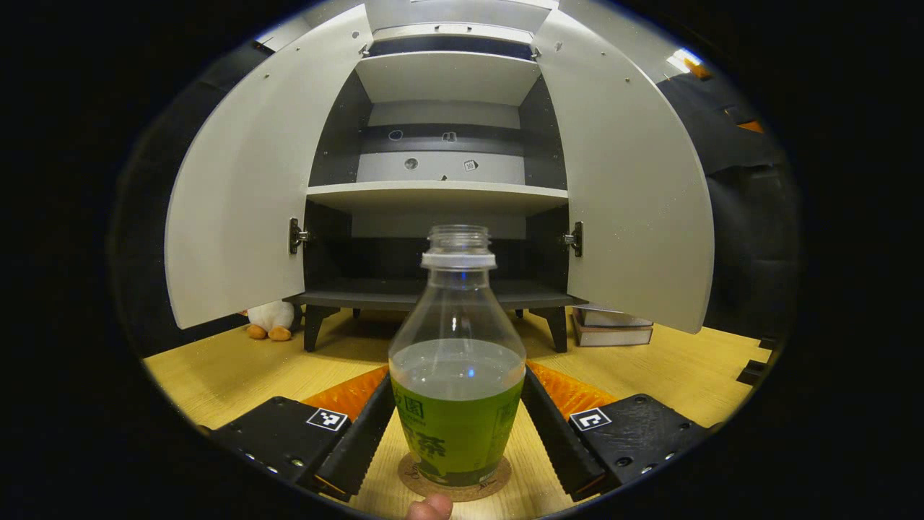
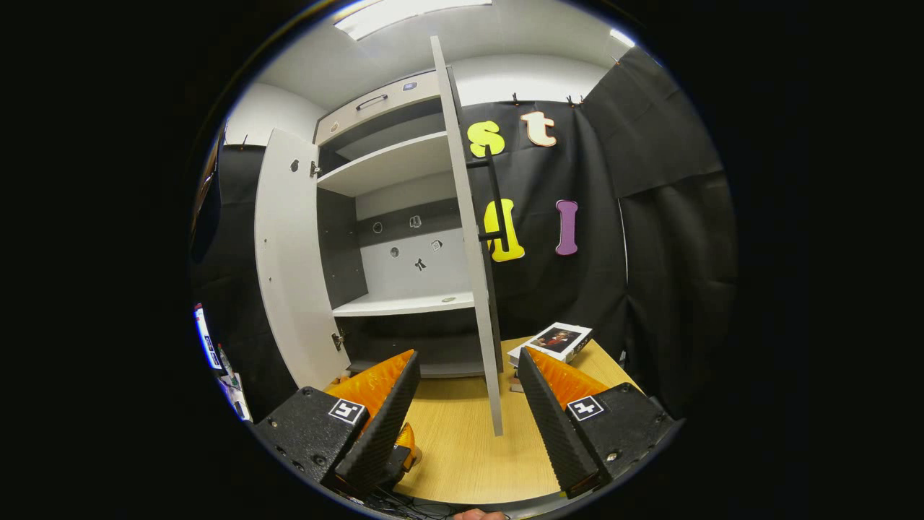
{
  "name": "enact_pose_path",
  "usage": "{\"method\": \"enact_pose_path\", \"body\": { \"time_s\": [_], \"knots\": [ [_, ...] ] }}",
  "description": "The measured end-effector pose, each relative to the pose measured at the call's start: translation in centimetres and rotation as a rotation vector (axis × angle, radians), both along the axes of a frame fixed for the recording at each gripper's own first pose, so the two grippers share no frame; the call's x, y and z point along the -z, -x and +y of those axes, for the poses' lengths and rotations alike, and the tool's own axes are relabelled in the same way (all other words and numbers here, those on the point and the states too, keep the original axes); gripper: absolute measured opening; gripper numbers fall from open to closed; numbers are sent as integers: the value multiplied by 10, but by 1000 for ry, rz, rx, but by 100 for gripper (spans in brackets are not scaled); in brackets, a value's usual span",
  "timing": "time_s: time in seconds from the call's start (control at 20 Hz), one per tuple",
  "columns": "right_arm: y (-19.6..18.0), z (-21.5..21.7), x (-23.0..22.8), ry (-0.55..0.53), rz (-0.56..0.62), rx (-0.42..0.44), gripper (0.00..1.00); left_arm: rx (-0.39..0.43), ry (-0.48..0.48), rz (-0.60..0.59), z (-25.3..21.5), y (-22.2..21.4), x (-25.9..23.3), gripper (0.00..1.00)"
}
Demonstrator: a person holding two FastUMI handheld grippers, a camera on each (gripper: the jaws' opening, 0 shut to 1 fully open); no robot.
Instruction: Grasp the bottle in the cabinet with the left hand and place it on the coaster, then close the right door with the right hand and the left door with the left hand.
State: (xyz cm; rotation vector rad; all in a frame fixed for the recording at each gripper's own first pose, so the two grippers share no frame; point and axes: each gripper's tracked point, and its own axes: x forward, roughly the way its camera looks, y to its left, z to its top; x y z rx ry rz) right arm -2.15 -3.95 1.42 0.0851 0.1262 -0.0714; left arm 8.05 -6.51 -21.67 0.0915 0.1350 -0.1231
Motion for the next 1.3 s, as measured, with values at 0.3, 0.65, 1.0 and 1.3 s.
{"method": "enact_pose_path", "body": {
  "time_s": [0.3, 0.65, 1.0, 1.3],
  "knots": [
    [-4, -1, 7, -13, -1, -4, 84, -1, 33, -44, 7, 6, -38, 95],
    [-8, -6, 3, 10, -39, -9, 84, 29, 91, -159, -1, 23, -133, 95],
    [-24, 3, -1, 0, -110, -17, 84, 46, 180, -127, 3, 26, -204, 95],
    [-28, 5, -4, -20, -144, -48, 84, -8, 82, -126, 22, 33, -208, 95]
  ]
}}
